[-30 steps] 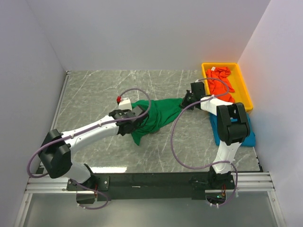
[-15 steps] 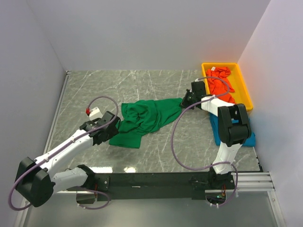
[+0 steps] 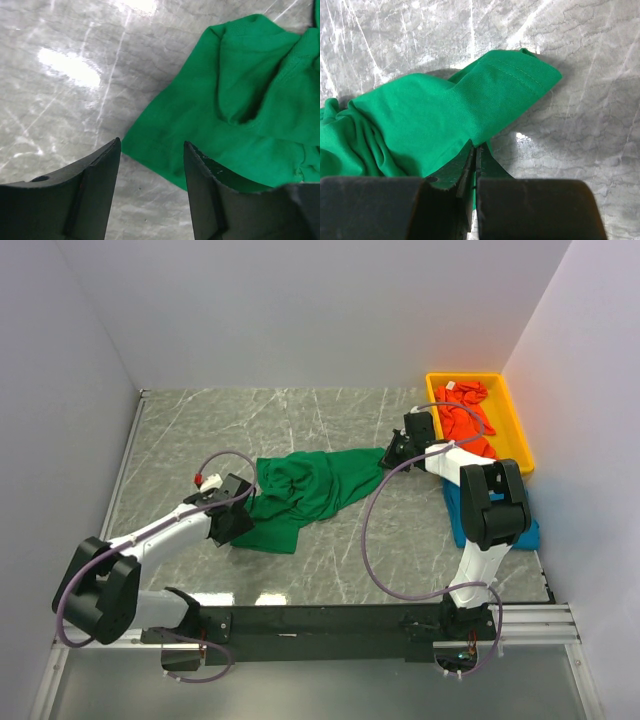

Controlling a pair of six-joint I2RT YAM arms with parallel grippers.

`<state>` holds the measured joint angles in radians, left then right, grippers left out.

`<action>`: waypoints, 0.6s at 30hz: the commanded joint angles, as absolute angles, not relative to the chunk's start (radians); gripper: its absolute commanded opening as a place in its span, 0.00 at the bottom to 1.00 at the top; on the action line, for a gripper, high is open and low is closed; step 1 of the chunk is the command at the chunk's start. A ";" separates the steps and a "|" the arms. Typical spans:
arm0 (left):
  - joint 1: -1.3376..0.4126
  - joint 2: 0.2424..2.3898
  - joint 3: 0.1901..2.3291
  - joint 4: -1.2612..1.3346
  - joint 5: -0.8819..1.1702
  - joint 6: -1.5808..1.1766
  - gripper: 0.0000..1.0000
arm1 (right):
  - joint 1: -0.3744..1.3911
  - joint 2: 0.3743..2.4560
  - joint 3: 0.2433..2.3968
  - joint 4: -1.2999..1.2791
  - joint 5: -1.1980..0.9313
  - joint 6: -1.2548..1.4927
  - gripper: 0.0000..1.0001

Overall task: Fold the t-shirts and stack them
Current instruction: Flatten the tshirt out

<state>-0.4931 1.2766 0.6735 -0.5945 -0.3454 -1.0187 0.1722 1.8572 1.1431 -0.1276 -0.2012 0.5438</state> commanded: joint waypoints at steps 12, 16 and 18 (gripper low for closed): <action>-0.480 1.304 0.640 -0.561 -0.345 -0.993 0.60 | 0.176 1.825 1.146 -0.127 -0.204 0.529 0.03; -0.472 1.316 0.623 -0.543 -0.325 -0.985 0.58 | 0.176 1.830 1.144 -0.126 -0.199 0.529 0.03; -0.472 1.327 0.615 -0.538 -0.314 -0.986 0.56 | 0.178 1.830 1.144 -0.126 -0.199 0.529 0.03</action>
<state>-0.4786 1.3190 0.6411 -0.5613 -0.3298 -1.0046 0.1722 1.8572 1.1431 -0.1284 -0.2028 0.5407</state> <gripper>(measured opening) 0.573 0.033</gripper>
